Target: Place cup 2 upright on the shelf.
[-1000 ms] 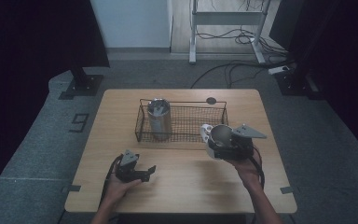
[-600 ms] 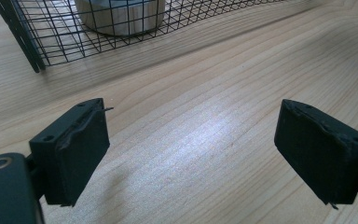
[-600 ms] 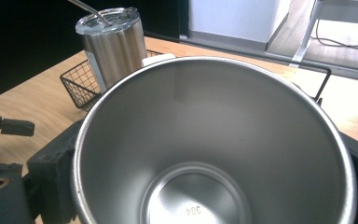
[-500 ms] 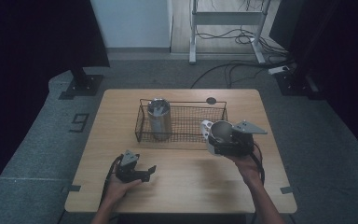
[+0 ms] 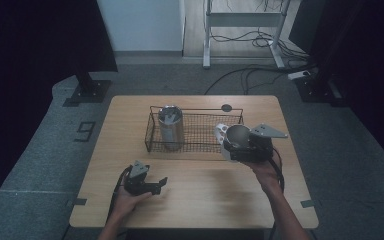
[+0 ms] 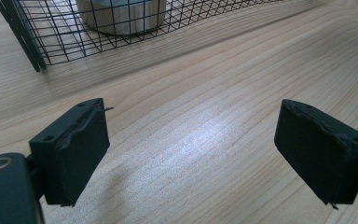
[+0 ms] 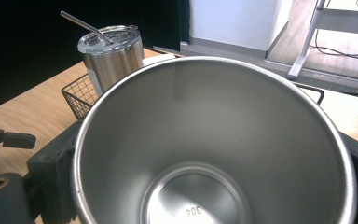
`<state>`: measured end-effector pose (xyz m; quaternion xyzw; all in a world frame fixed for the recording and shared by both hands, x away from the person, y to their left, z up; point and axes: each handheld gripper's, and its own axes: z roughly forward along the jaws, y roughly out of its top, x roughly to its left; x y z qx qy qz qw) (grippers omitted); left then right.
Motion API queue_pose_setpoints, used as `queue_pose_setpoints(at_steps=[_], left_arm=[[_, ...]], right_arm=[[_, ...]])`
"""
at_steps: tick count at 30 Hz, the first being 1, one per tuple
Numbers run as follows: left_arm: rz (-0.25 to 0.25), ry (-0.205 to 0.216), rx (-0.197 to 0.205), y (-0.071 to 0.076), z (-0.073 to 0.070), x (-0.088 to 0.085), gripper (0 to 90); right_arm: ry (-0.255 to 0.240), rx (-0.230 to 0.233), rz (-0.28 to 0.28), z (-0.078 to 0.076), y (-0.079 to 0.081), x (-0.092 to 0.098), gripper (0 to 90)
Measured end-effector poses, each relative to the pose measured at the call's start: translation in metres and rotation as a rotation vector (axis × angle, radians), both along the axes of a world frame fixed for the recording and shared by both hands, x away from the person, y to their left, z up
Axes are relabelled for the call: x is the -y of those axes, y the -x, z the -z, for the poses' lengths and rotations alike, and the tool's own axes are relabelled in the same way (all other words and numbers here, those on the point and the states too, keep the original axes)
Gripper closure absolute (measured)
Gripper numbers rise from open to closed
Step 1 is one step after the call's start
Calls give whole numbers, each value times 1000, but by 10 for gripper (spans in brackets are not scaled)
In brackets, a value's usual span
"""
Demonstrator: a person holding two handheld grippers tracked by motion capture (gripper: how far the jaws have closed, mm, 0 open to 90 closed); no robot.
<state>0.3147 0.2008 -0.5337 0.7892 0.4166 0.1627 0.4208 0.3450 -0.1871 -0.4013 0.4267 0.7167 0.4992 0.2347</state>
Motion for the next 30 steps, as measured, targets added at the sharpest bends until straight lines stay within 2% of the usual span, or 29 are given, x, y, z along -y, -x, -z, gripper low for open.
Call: queue_pose_setpoints(at_steps=[20, 30], left_arm=[[1, 1, -1, 0, 0, 0, 101], [-1, 0, 0, 0, 0, 0, 101]], right_arm=[[16, -1, -2, -13, -16, -6, 61], [19, -2, -3, -13, -21, -8, 62]])
